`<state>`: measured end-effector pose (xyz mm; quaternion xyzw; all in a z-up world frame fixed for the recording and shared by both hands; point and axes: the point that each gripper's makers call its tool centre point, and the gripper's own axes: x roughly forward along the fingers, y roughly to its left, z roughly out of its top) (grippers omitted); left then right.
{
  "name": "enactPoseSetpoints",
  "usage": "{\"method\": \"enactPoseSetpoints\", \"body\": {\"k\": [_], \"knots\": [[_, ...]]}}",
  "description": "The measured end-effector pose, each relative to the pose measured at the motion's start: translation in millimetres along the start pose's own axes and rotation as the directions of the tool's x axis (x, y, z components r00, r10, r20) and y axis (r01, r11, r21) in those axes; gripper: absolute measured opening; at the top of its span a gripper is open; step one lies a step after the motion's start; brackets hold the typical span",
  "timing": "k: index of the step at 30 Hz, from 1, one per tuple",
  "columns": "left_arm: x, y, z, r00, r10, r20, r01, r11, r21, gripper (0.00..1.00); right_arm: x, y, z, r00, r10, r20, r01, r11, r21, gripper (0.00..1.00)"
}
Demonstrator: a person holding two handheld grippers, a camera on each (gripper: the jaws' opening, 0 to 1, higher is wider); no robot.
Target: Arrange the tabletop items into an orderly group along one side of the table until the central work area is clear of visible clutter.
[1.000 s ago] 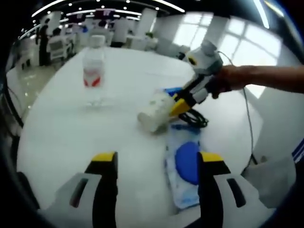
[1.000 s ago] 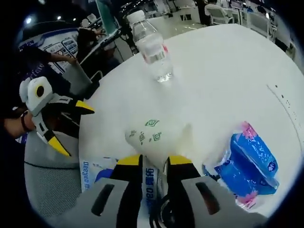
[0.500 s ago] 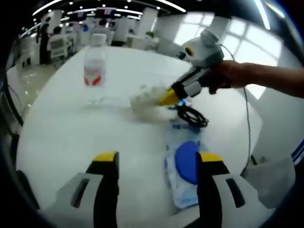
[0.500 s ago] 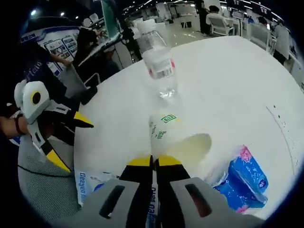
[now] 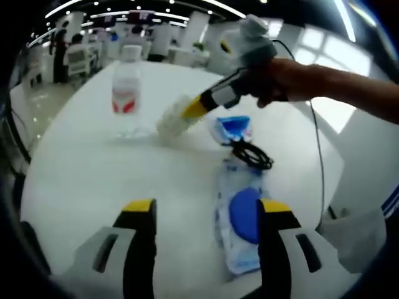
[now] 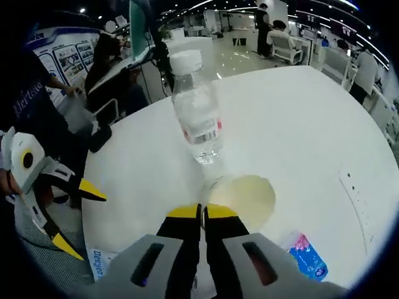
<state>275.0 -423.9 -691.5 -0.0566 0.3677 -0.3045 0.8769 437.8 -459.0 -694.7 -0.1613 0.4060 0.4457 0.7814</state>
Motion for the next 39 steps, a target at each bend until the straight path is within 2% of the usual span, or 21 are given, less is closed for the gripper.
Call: {"method": "enactPoseSetpoints", "body": {"k": [4, 10, 17, 22, 27, 35, 39], "knots": [[0, -0.8, 0.6, 1.000, -0.002, 0.002, 0.002, 1.000, -0.002, 0.62, 1, -1, 7.3, 1.000, -0.009, -0.017, 0.009, 1.000, -0.007, 0.01], [-2, -4.1, 1.1, 1.000, -0.006, 0.005, 0.006, 1.000, -0.004, 0.62, 9, -4, 7.5, 0.997, -0.031, -0.070, 0.028, 0.998, -0.048, 0.01], [-3, -3.8, 0.8, 1.000, -0.008, 0.010, 0.008, 1.000, -0.012, 0.62, 23, -1, 8.8, 0.996, -0.025, -0.081, 0.020, 0.998, -0.059, 0.02], [-5, -4.8, 0.6, 1.000, -0.008, 0.014, 0.008, 1.000, -0.017, 0.62, 24, -1, 14.2, 0.996, -0.037, -0.080, 0.030, 0.996, -0.083, 0.12], [-2, -0.7, -0.3, 1.000, -0.009, 0.014, 0.009, 1.000, -0.016, 0.62, 28, -4, 21.2, 0.996, -0.044, -0.073, 0.037, 0.996, -0.087, 0.11], [1, 3.4, -1.3, 1.000, -0.010, 0.014, 0.010, 1.000, -0.014, 0.62, 37, 7, 19.0, 0.996, -0.036, -0.087, 0.024, 0.991, -0.131, 0.14], [2, 5.3, -2.6, 1.000, -0.010, 0.012, 0.010, 1.000, -0.013, 0.61, 44, 5, 17.2, 0.994, -0.040, -0.102, 0.024, 0.988, -0.150, 0.16]]}}
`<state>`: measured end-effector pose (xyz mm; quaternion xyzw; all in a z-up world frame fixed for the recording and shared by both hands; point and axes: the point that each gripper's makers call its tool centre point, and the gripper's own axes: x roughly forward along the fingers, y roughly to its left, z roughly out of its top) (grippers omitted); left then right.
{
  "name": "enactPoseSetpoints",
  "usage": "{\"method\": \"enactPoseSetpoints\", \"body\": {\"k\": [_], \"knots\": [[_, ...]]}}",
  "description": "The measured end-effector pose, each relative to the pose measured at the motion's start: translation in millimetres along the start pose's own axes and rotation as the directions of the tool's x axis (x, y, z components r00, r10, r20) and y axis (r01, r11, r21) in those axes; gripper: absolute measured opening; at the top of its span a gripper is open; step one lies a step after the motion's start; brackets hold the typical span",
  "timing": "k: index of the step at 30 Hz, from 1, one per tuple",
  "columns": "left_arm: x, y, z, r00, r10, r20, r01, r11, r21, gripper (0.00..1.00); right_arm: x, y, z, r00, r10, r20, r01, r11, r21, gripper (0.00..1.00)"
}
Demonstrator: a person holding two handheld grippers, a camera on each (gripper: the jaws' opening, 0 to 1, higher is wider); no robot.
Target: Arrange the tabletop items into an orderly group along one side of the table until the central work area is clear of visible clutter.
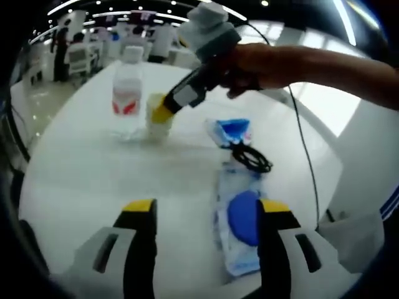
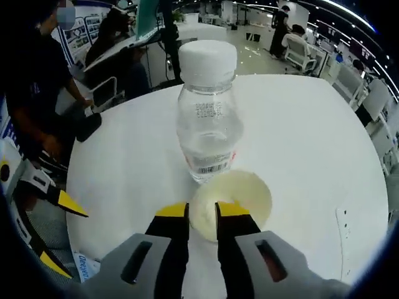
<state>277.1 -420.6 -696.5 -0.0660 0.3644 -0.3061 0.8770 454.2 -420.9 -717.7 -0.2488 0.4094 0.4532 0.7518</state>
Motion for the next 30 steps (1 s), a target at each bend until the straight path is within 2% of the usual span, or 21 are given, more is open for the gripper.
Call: {"method": "enactPoseSetpoints", "body": {"k": [2, 8, 14, 20, 26, 27, 30], "knots": [[-1, -1.0, 0.3, 1.000, 0.001, 0.001, -0.001, 1.000, -0.001, 0.61, 6, -2, 0.3, 1.000, -0.006, -0.005, 0.006, 1.000, -0.008, 0.17], [0, -0.2, 0.9, 1.000, -0.001, 0.003, 0.001, 1.000, -0.001, 0.61, 7, -4, -0.8, 1.000, -0.015, 0.000, 0.015, 1.000, 0.015, 0.19], [0, 0.1, 0.3, 1.000, 0.005, -0.001, -0.005, 1.000, 0.011, 0.60, 3, -4, -2.2, 1.000, -0.019, 0.003, 0.019, 1.000, 0.006, 0.25], [-3, -8.4, 1.0, 1.000, -0.001, -0.004, 0.001, 1.000, 0.012, 0.60, -10, -6, 1.1, 0.999, -0.034, 0.041, 0.033, 0.999, 0.035, 0.27], [-4, -11.3, 2.1, 1.000, 0.002, -0.005, -0.002, 1.000, 0.013, 0.60, -25, -7, 10.4, 0.996, -0.049, 0.069, 0.048, 0.999, 0.011, 0.33], [-4, -12.0, 2.6, 1.000, 0.002, -0.003, -0.002, 1.000, 0.011, 0.60, -38, -6, 13.2, 0.995, -0.055, 0.086, 0.053, 0.998, 0.021, 0.34], [-6, -17.8, 7.0, 1.000, -0.014, 0.016, 0.014, 1.000, 0.010, 0.61, -49, -6, 15.0, 0.991, -0.062, 0.120, 0.058, 0.998, 0.041, 0.35]]}}
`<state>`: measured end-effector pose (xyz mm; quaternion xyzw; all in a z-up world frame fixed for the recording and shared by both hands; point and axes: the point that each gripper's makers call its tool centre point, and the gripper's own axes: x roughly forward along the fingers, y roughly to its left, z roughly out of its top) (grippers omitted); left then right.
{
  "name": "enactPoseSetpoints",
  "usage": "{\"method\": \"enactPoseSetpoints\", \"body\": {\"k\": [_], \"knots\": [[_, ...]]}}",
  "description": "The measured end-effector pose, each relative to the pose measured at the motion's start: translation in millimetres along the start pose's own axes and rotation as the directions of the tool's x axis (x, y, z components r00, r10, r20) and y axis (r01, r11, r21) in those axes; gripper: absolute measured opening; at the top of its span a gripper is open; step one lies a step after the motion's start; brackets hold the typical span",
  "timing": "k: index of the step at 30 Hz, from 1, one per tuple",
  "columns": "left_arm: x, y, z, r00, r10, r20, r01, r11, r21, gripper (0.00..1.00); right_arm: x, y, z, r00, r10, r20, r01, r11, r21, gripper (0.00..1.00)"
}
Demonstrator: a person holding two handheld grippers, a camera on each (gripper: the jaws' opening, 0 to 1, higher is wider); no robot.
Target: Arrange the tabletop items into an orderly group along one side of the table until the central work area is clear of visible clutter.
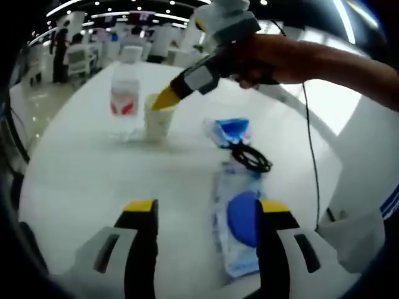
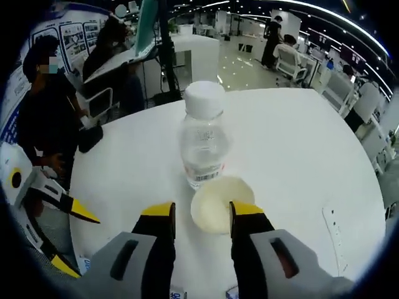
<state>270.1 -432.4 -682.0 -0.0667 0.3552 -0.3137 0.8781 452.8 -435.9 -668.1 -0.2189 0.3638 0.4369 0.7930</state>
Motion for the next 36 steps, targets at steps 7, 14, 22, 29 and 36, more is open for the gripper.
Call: {"method": "enactPoseSetpoints", "body": {"k": [7, 14, 22, 29, 36], "knots": [[1, -0.4, -0.3, 1.000, -0.008, 0.004, 0.008, 1.000, 0.000, 0.62, -26, -1, -5.7, 1.000, -0.016, 0.022, 0.014, 0.996, 0.087, 0.53], [6, -2.5, -2.2, 1.000, -0.020, -0.001, 0.020, 1.000, 0.016, 0.67, -60, 0, -25.4, 0.998, -0.052, 0.022, 0.049, 0.988, 0.143, 0.61], [9, -7.0, -4.2, 1.000, -0.030, -0.009, 0.030, 0.999, 0.019, 0.69, -91, 8, -52.2, 0.995, -0.082, 0.050, 0.069, 0.972, 0.224, 0.68], [11, -3.1, -5.1, 1.000, -0.029, -0.010, 0.029, 0.999, 0.014, 0.69, -116, 18, -70.4, 0.989, -0.121, 0.089, 0.093, 0.958, 0.272, 0.71], [11, -4.2, -10.1, 0.999, -0.029, -0.028, 0.030, 1.000, 0.009, 0.69, -138, 28, -92.6, 0.983, -0.157, 0.095, 0.120, 0.942, 0.313, 0.78]]}}
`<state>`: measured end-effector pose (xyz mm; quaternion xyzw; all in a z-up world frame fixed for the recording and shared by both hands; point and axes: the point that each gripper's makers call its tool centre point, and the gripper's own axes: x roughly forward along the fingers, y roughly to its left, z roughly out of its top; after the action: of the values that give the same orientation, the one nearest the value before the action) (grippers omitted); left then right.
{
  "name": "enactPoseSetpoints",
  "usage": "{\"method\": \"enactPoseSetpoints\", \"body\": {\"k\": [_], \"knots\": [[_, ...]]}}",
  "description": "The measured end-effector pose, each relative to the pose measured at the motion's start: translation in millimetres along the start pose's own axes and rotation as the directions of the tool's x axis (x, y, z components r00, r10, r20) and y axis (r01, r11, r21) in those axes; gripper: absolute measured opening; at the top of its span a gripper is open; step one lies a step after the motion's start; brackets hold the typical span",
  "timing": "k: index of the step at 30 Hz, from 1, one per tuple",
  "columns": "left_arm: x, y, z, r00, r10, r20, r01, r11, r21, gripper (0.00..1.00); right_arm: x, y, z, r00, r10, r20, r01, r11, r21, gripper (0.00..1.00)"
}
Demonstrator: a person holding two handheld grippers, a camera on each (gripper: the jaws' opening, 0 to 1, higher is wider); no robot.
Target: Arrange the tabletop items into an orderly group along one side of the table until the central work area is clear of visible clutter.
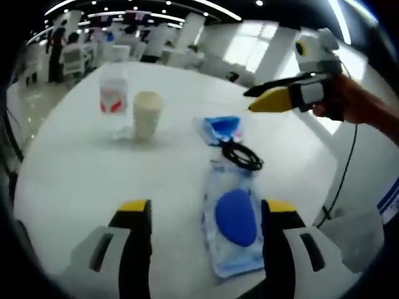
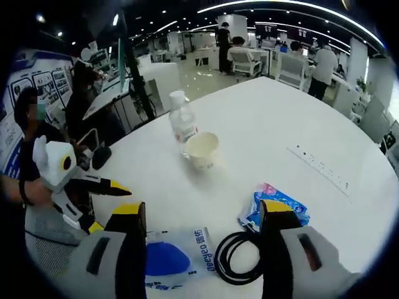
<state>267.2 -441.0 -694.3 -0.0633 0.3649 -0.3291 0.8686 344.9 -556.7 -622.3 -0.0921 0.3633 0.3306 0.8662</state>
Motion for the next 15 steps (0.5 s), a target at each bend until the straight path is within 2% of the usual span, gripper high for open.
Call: {"method": "enactPoseSetpoints", "body": {"k": [5, 10, 15], "knots": [[2, -2.5, -2.0, 1.000, -0.004, -0.009, 0.004, 1.000, 0.018, 0.69, -14, -3, -17.6, 0.999, -0.032, 0.002, 0.032, 0.999, 0.007, 0.80], [4, 0.3, -7.2, 1.000, 0.002, -0.031, -0.001, 0.999, 0.035, 0.69, -27, -5, -38.9, 0.998, -0.067, 0.011, 0.066, 0.996, 0.052, 0.83], [1, 1.7, -3.8, 1.000, 0.012, -0.009, -0.011, 1.000, 0.029, 0.69, -36, -5, -59.7, 0.996, -0.089, 0.008, 0.088, 0.993, 0.077, 0.86]]}}
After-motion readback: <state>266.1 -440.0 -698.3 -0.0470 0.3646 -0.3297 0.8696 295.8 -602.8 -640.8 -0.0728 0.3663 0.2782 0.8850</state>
